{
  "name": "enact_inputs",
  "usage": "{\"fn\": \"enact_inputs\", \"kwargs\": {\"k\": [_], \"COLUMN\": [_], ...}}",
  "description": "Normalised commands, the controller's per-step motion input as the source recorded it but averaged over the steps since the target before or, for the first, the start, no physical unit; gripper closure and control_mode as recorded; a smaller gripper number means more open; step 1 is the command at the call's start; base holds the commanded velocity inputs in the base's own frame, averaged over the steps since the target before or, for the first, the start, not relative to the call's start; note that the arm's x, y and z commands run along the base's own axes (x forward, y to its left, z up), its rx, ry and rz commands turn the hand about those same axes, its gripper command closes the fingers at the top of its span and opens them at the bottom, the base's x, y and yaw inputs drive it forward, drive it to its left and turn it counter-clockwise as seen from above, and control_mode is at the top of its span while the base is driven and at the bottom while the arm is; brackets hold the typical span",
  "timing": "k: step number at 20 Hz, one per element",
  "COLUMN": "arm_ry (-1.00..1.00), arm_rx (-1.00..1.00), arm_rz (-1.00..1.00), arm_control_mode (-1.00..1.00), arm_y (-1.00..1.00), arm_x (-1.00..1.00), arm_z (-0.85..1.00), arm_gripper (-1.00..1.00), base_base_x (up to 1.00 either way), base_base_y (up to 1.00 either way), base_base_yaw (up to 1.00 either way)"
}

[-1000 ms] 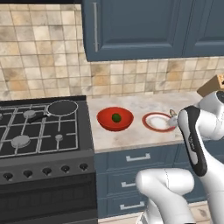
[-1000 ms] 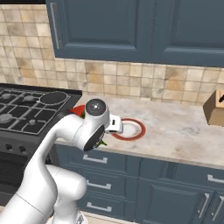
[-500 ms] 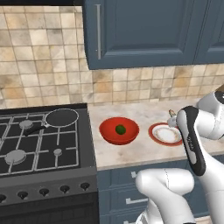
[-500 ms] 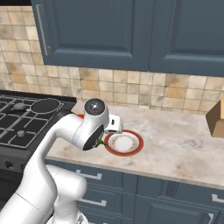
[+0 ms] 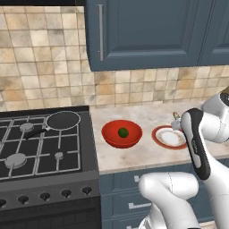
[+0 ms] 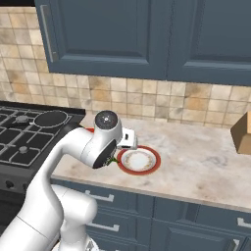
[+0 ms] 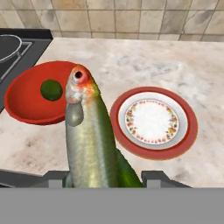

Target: Place the fish on the plate and place the lime on the same plate.

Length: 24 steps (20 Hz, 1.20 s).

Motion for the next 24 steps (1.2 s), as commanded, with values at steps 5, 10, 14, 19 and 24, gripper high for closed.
{"fn": "enact_inputs", "kwargs": {"k": [5, 10, 14, 19, 24], "arm_ry": [0.0, 0.08, 0.04, 0.02, 0.12], "arm_rx": [0.0, 0.0, 0.0, 0.0, 0.0], "arm_rz": [0.0, 0.0, 0.0, 0.0, 0.0], "arm_control_mode": [-1.0, -1.0, -1.0, -1.0, -1.0], "arm_y": [-0.07, -0.15, -0.1, -0.23, -0.36], "arm_x": [0.05, 0.17, 0.35, 0.54, 0.41], "arm_z": [-0.06, -0.27, -0.29, -0.35, -0.25], "arm_gripper": [1.0, 1.0, 1.0, 1.0, 1.0], "base_base_x": [0.03, 0.0, 0.0, 0.0, 0.0], "base_base_y": [0.0, 0.0, 0.0, 0.0, 0.0], "base_base_yaw": [0.0, 0.0, 0.0, 0.0, 0.0]}}
